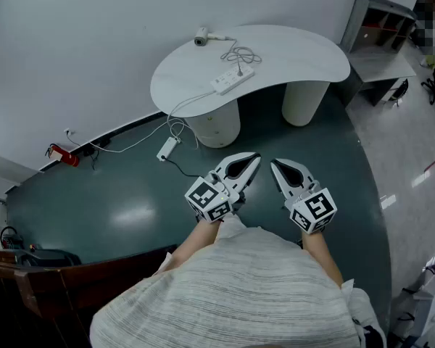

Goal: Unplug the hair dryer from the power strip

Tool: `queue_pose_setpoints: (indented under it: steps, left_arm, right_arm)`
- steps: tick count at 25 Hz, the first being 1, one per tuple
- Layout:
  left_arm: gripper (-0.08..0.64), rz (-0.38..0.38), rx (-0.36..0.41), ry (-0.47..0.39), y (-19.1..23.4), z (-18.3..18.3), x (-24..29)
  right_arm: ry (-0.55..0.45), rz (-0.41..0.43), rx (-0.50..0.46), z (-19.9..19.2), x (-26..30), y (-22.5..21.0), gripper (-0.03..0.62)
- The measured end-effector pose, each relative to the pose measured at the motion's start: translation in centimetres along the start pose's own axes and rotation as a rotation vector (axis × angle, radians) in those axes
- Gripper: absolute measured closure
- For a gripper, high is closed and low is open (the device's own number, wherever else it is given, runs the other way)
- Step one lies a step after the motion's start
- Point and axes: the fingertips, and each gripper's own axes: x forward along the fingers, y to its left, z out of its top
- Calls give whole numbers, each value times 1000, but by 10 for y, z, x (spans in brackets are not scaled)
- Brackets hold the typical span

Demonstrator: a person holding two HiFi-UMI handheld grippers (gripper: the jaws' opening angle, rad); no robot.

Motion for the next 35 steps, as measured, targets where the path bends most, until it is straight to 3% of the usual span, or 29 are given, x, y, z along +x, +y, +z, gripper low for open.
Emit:
queue_pose_setpoints:
  steps: [10, 21, 27, 35]
  left_arm:
    - [554, 12, -14, 29, -10, -17, 8]
    - [554, -34, -19, 62, -8, -21, 18]
    - [554, -41, -31, 68, 16, -17, 18]
    - [554, -10, -53, 63, 82, -4, 14]
  right_arm:
    - [5, 15, -19, 7, -10, -8, 568]
    - [-15, 4, -26, 7, -8, -13, 568]
    - [-31, 8, -44, 11, 16, -16, 565]
    - [-8, 0, -8, 12, 76, -34, 565]
